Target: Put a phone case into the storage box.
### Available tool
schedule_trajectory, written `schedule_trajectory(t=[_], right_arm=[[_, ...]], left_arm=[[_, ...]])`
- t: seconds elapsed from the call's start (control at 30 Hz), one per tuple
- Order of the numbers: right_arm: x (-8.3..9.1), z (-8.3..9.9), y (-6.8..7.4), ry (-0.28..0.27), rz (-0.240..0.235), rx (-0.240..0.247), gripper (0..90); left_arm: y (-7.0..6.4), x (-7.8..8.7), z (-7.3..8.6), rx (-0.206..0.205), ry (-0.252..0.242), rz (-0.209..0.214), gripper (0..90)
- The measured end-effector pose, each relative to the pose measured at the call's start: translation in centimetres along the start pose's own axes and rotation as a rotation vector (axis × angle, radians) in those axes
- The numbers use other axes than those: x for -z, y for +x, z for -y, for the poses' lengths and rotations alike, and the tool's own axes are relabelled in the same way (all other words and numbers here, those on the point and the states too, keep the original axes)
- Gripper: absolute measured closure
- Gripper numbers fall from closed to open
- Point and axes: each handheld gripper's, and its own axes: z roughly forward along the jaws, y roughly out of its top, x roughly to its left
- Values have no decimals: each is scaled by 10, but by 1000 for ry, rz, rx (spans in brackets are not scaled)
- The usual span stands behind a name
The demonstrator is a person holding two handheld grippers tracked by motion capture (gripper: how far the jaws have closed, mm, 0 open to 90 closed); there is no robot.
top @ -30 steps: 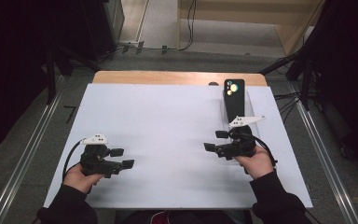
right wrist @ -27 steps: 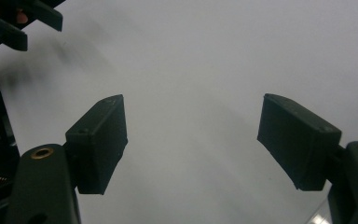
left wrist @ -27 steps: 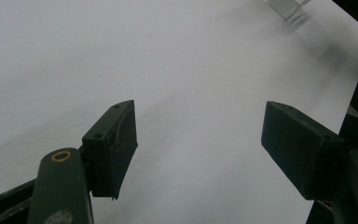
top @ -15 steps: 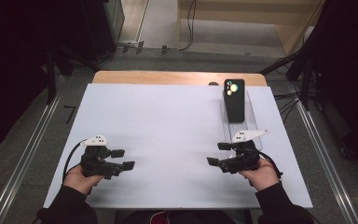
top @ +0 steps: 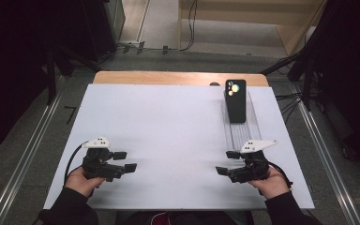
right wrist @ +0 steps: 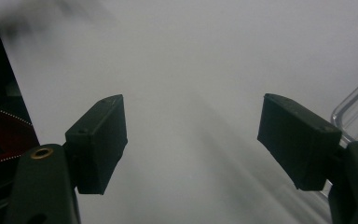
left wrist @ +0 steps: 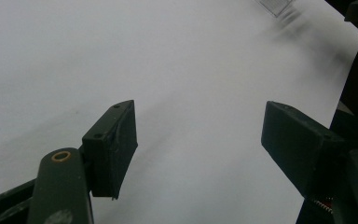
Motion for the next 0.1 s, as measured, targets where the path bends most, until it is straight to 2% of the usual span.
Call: schedule_trajectory(t=[0.1], right_arm=[[1, 1, -1, -1, 1, 2, 219]], left_arm=[[1, 0, 0, 1, -1, 2, 272]])
